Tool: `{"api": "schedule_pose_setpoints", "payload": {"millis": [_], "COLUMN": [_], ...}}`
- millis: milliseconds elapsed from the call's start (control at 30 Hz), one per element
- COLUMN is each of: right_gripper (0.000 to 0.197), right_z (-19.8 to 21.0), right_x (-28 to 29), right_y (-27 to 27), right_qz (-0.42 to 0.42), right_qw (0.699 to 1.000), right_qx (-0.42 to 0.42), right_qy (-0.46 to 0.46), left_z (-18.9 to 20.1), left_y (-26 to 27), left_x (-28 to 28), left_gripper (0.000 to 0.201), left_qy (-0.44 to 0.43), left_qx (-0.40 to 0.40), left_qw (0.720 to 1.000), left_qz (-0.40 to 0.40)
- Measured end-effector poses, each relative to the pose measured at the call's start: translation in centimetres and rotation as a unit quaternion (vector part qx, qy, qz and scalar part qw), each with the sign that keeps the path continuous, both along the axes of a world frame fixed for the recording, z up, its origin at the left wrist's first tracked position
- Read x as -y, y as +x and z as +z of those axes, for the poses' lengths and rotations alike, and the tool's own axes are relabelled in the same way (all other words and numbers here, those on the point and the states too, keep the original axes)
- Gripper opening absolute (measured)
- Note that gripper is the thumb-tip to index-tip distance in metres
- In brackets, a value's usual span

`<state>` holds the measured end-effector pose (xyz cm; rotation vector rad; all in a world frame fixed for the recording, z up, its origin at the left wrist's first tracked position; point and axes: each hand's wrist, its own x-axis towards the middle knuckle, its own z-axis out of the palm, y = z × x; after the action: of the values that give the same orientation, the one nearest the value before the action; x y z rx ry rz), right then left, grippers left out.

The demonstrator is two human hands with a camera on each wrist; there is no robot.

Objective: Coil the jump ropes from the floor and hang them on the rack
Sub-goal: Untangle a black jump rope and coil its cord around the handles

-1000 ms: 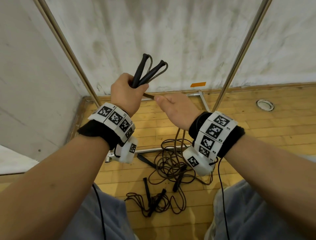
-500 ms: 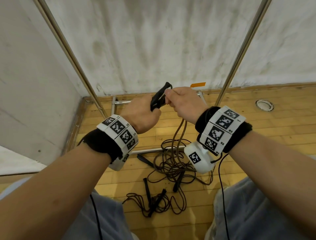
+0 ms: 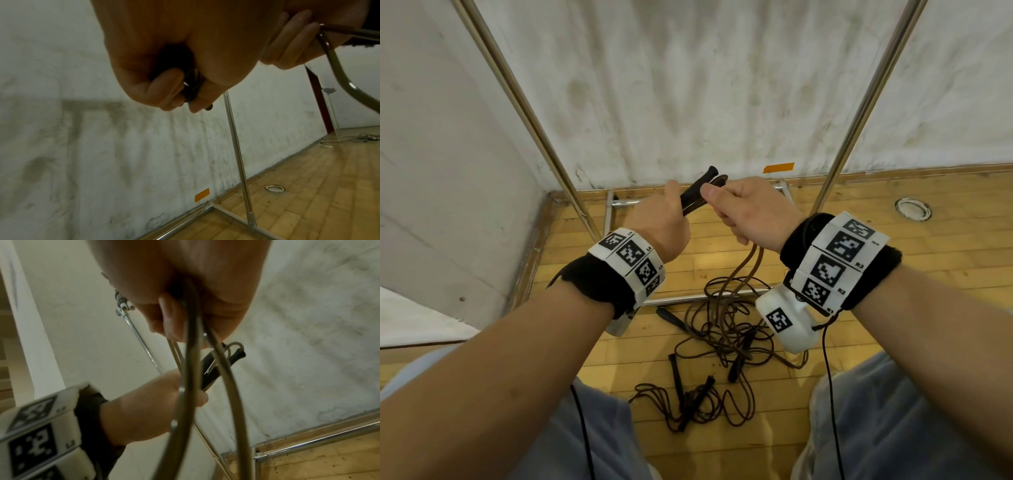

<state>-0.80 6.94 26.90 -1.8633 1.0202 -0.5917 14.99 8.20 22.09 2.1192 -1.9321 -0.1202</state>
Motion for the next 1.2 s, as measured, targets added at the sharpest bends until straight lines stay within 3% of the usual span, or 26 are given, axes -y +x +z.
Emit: {"api": "schedule_pose_setpoints", "payload": {"millis": [100,167,300,400,567,700,833,933,1200], "right_gripper": [0.033,0.030,0.036,0.036,0.034,0.045,0.028,0.036,0.053], "right_z": [0.1,0.2,0.1,0.1,0.1,-0.3,-1.2,-1.9,-3.4], "right_x": [0.7,1.2,2.3,3.3,4.2,4.8,5.2,5.0,1.5], "right_y": [-0.6,-0.9,-1.3,-1.9,-3.3,-3.6,-3.4,-2.5,1.1], "right_qz": [0.007,-0.012,-0.102,-0.134,-0.133,-0.117,-0.088,-0.074,0.000], "right_qw": [1.000,0.998,0.979,0.973,0.987,0.993,0.994,0.989,0.989], "right_qx": [-0.021,-0.056,-0.088,-0.087,-0.032,-0.008,0.038,0.055,-0.018], "right_qy": [0.017,-0.033,-0.154,-0.164,-0.087,-0.024,0.056,0.112,0.145], "left_z": [0.2,0.2,0.2,0.7,2.1,2.8,3.5,4.4,5.1], "left_y": [0.4,0.3,-0.7,-0.8,-0.6,-0.7,-0.9,-0.8,0.3], "left_x": [0.0,-0.2,-1.0,-1.5,-2.0,-2.2,-2.4,-2.5,-1.3], "left_gripper": [0.025,0.022,0.016,0.018,0.013,0.004,0.021,0.020,0.021], "left_qy": [0.033,0.047,0.025,0.003,0.015,0.007,-0.040,-0.081,-0.154], "left_qx": [0.043,0.069,0.047,0.010,-0.087,-0.175,-0.200,-0.267,-0.354], "left_qw": [0.998,0.996,0.995,0.988,0.981,0.970,0.969,0.953,0.922], "left_qz": [0.037,0.026,-0.079,-0.155,-0.173,-0.170,-0.141,-0.121,-0.030]}}
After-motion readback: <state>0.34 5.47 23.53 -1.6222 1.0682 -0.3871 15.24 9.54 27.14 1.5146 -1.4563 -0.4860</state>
